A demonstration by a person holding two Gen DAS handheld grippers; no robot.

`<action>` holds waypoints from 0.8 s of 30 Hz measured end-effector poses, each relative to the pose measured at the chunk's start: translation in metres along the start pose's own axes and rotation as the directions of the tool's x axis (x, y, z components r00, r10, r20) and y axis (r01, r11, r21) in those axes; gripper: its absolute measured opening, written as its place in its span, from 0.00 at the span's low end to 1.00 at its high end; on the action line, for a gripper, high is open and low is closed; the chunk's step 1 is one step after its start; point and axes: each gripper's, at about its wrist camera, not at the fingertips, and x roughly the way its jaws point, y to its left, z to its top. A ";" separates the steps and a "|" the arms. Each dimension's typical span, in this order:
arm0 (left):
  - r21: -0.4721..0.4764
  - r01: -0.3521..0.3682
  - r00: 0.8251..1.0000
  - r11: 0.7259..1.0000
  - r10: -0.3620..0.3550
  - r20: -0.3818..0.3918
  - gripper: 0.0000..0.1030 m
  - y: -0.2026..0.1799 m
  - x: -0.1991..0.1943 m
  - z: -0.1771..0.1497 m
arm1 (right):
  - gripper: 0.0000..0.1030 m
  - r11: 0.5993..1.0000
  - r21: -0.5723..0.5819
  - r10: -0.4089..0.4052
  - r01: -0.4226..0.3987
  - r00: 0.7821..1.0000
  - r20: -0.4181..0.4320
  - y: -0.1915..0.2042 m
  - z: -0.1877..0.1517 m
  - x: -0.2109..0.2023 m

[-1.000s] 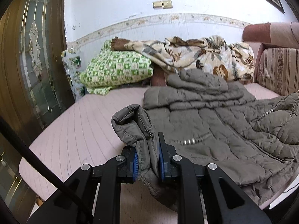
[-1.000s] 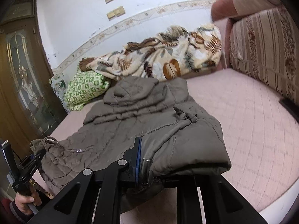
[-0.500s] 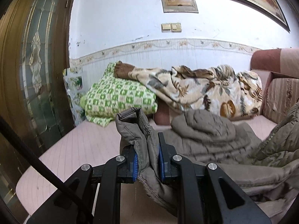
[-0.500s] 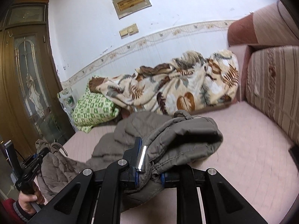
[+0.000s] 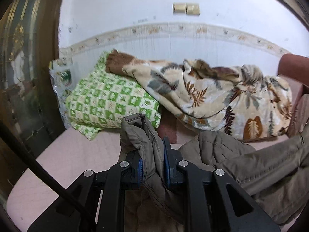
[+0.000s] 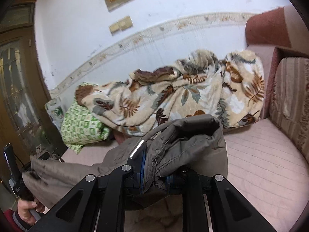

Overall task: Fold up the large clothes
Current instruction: 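Lower the folded half onto the jacket and open both tools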

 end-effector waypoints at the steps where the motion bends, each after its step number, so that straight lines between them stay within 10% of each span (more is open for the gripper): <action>1: -0.003 -0.005 1.000 1.000 0.005 -0.017 0.17 -0.002 0.017 0.003 | 0.16 1.000 0.010 -0.004 0.004 1.000 -0.011 -0.004 0.004 0.015; 15: -0.015 -0.084 0.981 0.996 0.080 -0.178 0.58 0.024 0.145 0.000 | 0.19 0.968 0.210 -0.083 0.137 0.966 -0.246 -0.075 -0.004 0.193; 24: -0.062 -0.152 0.976 0.986 0.140 -0.165 0.63 0.062 0.132 0.018 | 0.49 0.947 0.316 -0.018 0.063 0.989 -0.146 -0.096 0.015 0.155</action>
